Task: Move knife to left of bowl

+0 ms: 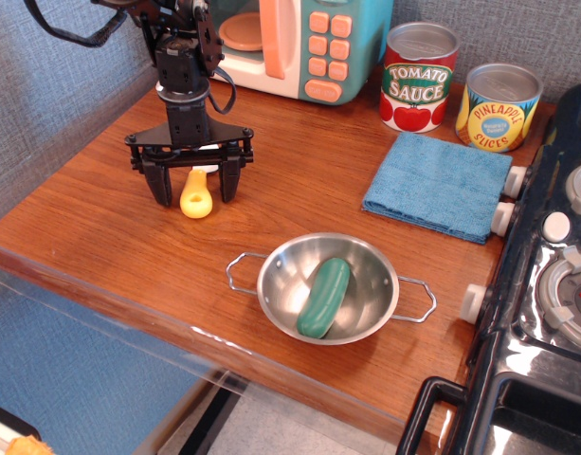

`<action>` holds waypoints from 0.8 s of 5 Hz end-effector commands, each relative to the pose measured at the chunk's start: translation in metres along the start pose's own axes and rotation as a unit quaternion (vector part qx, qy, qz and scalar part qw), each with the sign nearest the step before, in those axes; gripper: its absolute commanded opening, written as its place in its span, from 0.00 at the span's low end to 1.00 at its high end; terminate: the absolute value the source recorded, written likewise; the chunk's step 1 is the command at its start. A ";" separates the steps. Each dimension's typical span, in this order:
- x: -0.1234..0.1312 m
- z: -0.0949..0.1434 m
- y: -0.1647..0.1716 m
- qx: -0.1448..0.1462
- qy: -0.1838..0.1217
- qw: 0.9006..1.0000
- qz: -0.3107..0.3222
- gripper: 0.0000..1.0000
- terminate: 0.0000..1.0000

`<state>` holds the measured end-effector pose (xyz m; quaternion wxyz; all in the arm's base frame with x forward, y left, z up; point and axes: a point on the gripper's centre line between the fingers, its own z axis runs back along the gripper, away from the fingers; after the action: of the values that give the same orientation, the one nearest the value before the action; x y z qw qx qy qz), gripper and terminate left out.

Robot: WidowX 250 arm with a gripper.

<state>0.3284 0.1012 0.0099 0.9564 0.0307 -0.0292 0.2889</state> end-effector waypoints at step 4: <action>0.009 0.051 -0.007 -0.053 -0.045 0.997 -0.046 0.00 0.00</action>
<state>0.3354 0.0871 0.0400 0.9701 -0.0093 -0.0548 0.2365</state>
